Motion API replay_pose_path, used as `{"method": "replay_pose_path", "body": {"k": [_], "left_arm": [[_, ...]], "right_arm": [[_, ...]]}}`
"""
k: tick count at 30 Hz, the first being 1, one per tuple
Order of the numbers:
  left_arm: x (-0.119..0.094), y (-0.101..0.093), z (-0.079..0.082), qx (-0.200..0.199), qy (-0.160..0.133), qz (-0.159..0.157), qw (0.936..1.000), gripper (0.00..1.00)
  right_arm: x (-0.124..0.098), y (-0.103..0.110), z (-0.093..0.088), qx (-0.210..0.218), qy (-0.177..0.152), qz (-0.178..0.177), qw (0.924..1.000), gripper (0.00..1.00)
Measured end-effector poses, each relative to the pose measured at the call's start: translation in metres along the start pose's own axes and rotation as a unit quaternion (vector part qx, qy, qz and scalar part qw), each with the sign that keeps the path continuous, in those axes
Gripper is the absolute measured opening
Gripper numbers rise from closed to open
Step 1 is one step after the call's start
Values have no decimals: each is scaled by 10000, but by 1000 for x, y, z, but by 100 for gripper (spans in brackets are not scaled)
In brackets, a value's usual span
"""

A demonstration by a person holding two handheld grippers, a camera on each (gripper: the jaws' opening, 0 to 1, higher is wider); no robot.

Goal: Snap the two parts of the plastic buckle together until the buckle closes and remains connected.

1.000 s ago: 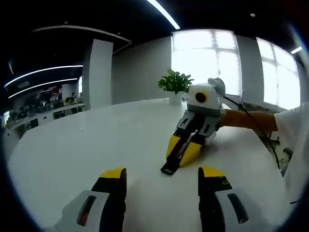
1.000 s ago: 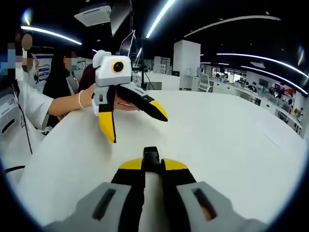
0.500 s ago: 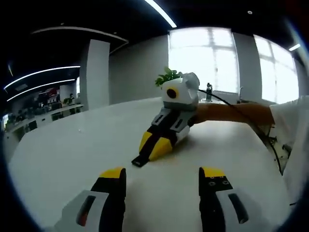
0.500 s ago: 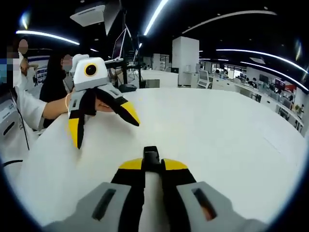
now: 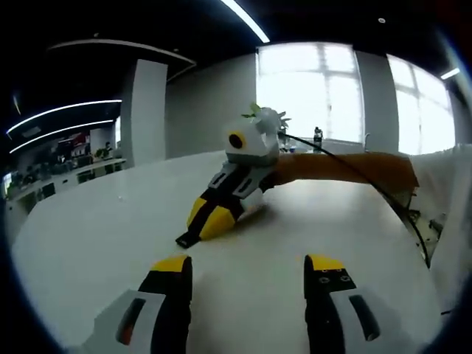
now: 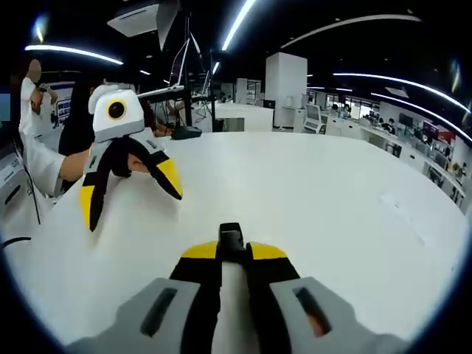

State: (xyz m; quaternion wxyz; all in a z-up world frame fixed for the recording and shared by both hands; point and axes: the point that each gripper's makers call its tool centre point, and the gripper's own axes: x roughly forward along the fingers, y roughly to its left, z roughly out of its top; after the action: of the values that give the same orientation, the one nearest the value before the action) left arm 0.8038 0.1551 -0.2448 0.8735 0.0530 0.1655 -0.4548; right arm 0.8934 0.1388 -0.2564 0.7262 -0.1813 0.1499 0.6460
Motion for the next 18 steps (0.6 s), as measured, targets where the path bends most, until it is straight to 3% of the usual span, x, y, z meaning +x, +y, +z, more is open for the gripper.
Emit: {"method": "replay_pose_path", "body": {"k": [11, 18], "left_arm": [[0, 1, -3, 16, 54, 6, 10000, 63], [0, 3, -6, 108, 148, 100, 9998, 63]], "right_arm": [[5, -8, 5, -209, 89, 15, 9997, 16], [-1, -10, 9, -43, -184, -73, 9998, 17]]}}
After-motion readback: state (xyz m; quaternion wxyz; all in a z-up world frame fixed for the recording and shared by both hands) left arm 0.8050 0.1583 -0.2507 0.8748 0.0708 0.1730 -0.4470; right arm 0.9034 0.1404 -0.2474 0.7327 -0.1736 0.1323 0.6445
